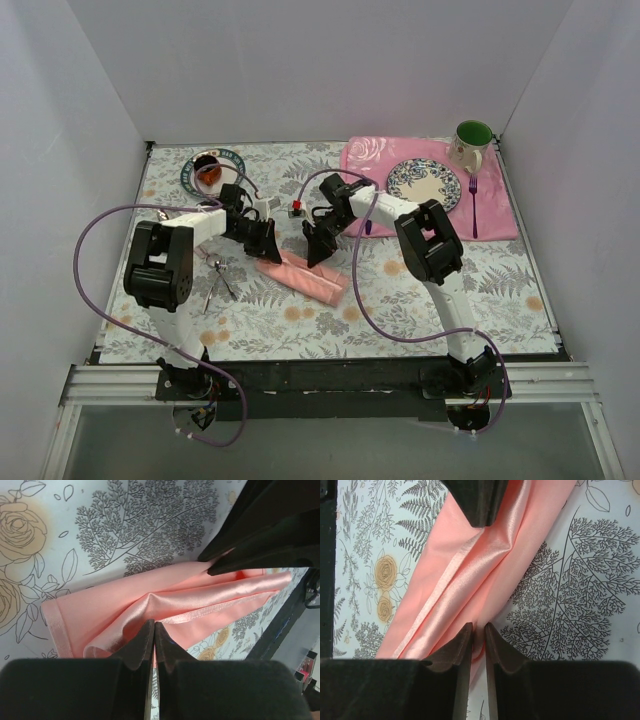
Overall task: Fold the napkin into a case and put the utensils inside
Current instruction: Fold the 2/3-rectangle-folded napkin into the folded napkin.
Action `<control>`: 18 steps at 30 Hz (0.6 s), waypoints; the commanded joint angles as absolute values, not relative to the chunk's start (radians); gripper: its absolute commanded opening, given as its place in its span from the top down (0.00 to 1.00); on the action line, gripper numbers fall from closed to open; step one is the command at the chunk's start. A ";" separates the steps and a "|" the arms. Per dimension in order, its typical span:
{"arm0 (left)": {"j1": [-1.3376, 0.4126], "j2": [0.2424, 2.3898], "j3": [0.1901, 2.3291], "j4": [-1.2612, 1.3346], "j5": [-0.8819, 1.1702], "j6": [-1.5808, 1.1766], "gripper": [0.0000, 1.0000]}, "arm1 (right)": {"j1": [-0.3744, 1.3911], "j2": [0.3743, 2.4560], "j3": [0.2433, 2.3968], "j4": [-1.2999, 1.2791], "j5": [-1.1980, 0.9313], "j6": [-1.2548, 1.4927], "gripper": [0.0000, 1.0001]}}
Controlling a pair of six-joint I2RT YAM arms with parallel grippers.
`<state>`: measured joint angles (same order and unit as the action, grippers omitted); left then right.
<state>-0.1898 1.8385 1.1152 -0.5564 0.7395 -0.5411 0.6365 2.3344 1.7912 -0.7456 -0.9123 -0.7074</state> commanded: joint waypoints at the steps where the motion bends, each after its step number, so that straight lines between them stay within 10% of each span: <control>1: -0.193 1.856 1.132 -0.525 0.707 -0.581 1.00 | 0.634 2.277 1.862 -0.808 -0.940 -0.701 0.72; 12: -0.193 1.893 1.144 -0.541 0.695 -0.603 1.00 | 0.621 2.172 1.798 -0.818 -0.971 -0.532 0.41; 18: -0.192 1.904 1.173 -0.552 0.703 -0.618 1.00 | 0.635 2.175 1.744 -0.732 -0.951 -0.474 0.40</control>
<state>-0.1902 1.8954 1.1297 -0.5491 0.7082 -0.6094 0.6193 2.1849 1.7611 -0.7609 -0.9382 -0.5270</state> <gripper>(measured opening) 0.009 0.600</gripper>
